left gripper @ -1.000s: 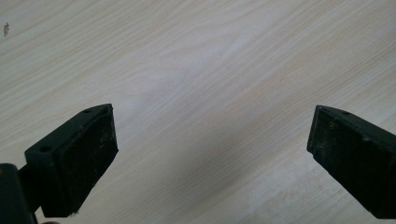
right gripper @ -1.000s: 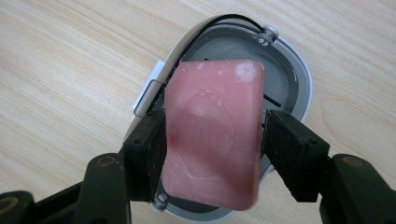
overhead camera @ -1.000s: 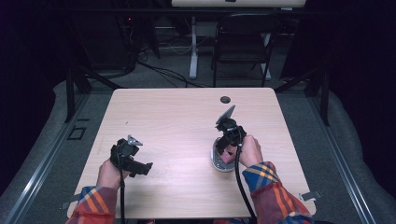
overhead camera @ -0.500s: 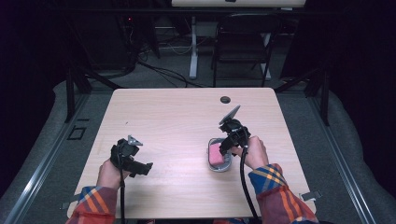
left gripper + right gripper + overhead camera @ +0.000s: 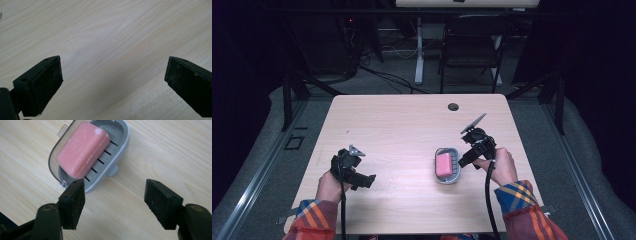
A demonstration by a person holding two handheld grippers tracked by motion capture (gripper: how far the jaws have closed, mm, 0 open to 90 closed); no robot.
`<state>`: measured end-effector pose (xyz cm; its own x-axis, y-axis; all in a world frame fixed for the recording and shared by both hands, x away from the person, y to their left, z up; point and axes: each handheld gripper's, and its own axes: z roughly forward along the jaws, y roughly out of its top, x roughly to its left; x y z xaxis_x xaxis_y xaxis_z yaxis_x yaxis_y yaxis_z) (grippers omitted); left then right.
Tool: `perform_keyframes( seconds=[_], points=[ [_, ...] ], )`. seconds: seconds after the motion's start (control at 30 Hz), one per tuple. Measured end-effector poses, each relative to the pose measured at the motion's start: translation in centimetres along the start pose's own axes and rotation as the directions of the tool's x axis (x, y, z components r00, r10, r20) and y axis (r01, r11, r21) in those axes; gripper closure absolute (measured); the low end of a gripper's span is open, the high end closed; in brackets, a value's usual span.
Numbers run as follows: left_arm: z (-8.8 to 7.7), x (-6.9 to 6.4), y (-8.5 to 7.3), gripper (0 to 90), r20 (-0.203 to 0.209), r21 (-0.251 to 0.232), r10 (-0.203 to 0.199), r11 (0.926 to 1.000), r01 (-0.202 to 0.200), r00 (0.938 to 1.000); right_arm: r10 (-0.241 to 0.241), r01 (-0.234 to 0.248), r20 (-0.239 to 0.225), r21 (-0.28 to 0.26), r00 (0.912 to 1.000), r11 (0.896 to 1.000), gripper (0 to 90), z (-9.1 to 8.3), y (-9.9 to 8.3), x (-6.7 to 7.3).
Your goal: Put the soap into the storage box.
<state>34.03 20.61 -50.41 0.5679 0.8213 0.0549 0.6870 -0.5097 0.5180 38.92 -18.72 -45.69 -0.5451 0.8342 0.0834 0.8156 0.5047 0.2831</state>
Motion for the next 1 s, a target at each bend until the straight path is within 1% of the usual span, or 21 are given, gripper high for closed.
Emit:
perform_keyframes(
  seconds=[0.03,0.1,0.17,0.2,0.23,0.3,0.33,0.37,0.4,0.5,0.53,0.6,0.67,0.7,0.77,0.8,0.83,0.87,0.93,0.97,1.0],
  points=[
    [0.0,0.0,0.0,1.2,0.000,-0.001,0.000,1.0000,0.000,1.0000,0.003,-0.003,0.010,-0.007,0.9999,1.000,28.8,-0.5,-0.6,-0.5],
    [0.0,0.0,0.0,1.2,-0.001,-0.002,-0.001,1.0000,0.001,1.0000,0.005,-0.004,0.024,-0.004,0.9997,1.000,26.5,-0.8,-1.2,-1.1],
    [0.0,0.0,0.0,1.2,0.000,-0.002,-0.001,1.0000,0.001,1.0000,0.008,-0.007,0.022,-0.007,0.9997,1.000,25.0,-1.0,-1.5,-1.4],
    [0.0,0.0,0.0,1.2,0.000,-0.002,-0.001,1.0000,0.001,1.0000,0.012,-0.012,0.034,-0.012,0.9994,1.000,20.1,-1.1,-2.1,-2.0],
    [0.0,0.0,0.0,1.2,0.000,-0.002,-0.001,1.0000,0.001,1.0000,0.012,-0.012,0.034,-0.012,0.9994,1.000,20.1,-1.1,-2.1,-2.0],
    [0.0,0.0,0.0,1.2,0.001,-0.002,0.000,1.0000,0.000,1.0000,0.029,-0.028,0.050,-0.024,0.9983,0.999,16.6,-1.3,-3.1,-2.7],
    [0.0,0.0,0.0,1.2,0.001,-0.002,0.000,1.0000,0.000,1.0000,0.026,-0.026,0.046,-0.016,0.9986,1.000,15.0,-1.4,-3.4,-3.1],
    [0.0,0.0,0.0,1.2,0.000,-0.002,-0.001,1.0000,0.001,1.0000,0.026,-0.026,0.046,-0.016,0.9986,1.000,15.0,-1.4,-3.4,-3.1],
    [0.0,0.0,0.0,1.2,0.000,-0.003,0.000,1.0000,0.000,1.0000,0.052,-0.050,0.059,-0.038,0.9969,0.998,14.9,-1.3,-4.1,-3.4],
    [0.0,0.0,0.0,1.2,-0.001,-0.003,0.003,1.0000,-0.003,1.0000,0.041,-0.041,0.066,-0.006,0.9970,0.999,14.7,-1.3,-4.9,-4.2],
    [0.0,0.0,0.0,1.2,-0.001,-0.003,0.003,1.0000,-0.003,1.0000,0.041,-0.041,0.066,-0.006,0.9970,0.999,14.7,-1.3,-4.9,-4.2],
    [0.0,0.0,0.0,1.2,0.000,-0.002,0.003,1.0000,-0.003,1.0000,0.051,-0.051,0.081,-0.012,0.9954,0.999,14.5,-1.1,-5.4,-4.6],
    [0.0,0.0,0.0,1.2,0.000,-0.002,0.004,1.0000,-0.004,1.0000,0.082,-0.080,0.087,-0.023,0.9928,0.997,14.3,-0.7,-6.2,-5.1],
    [0.0,0.0,0.0,1.2,0.001,-0.002,0.004,1.0000,-0.004,1.0000,0.069,-0.069,0.090,-0.003,0.9936,0.998,14.3,-0.8,-6.4,-5.4],
    [0.0,-0.1,0.0,1.2,-0.004,-0.005,0.004,1.0000,-0.004,1.0000,0.075,-0.076,0.094,0.000,0.9928,0.997,14.3,-0.7,-6.7,-5.5],
    [0.0,-0.1,0.0,1.2,-0.004,-0.003,0.006,1.0000,-0.006,1.0000,0.083,-0.084,0.087,0.002,0.9927,0.996,13.8,-0.6,-7.2,-5.8],
    [0.0,-0.1,0.0,1.2,-0.004,-0.003,0.006,1.0000,-0.006,1.0000,0.100,-0.100,0.091,-0.011,0.9908,0.995,13.8,-0.4,-7.5,-5.8],
    [0.1,-0.1,0.0,1.2,-0.004,-0.003,0.006,1.0000,-0.006,1.0000,0.088,-0.090,0.089,0.010,0.9921,0.996,13.5,-0.4,-7.7,-6.1],
    [0.1,-0.1,0.0,1.2,-0.004,-0.002,0.008,1.0000,-0.008,1.0000,0.093,-0.094,0.094,0.008,0.9912,0.996,13.1,-0.3,-7.9,-6.1],
    [0.1,-0.1,0.0,1.2,-0.004,-0.002,0.007,1.0000,-0.007,1.0000,0.088,-0.091,0.094,0.018,0.9916,0.996,12.2,-0.2,-8.1,-6.3],
    [0.1,-0.1,0.0,1.2,-0.003,-0.002,0.007,1.0000,-0.007,1.0000,0.105,-0.107,0.098,0.010,0.9896,0.994,9.9,0.0,-8.6,-6.3]
  ],
)
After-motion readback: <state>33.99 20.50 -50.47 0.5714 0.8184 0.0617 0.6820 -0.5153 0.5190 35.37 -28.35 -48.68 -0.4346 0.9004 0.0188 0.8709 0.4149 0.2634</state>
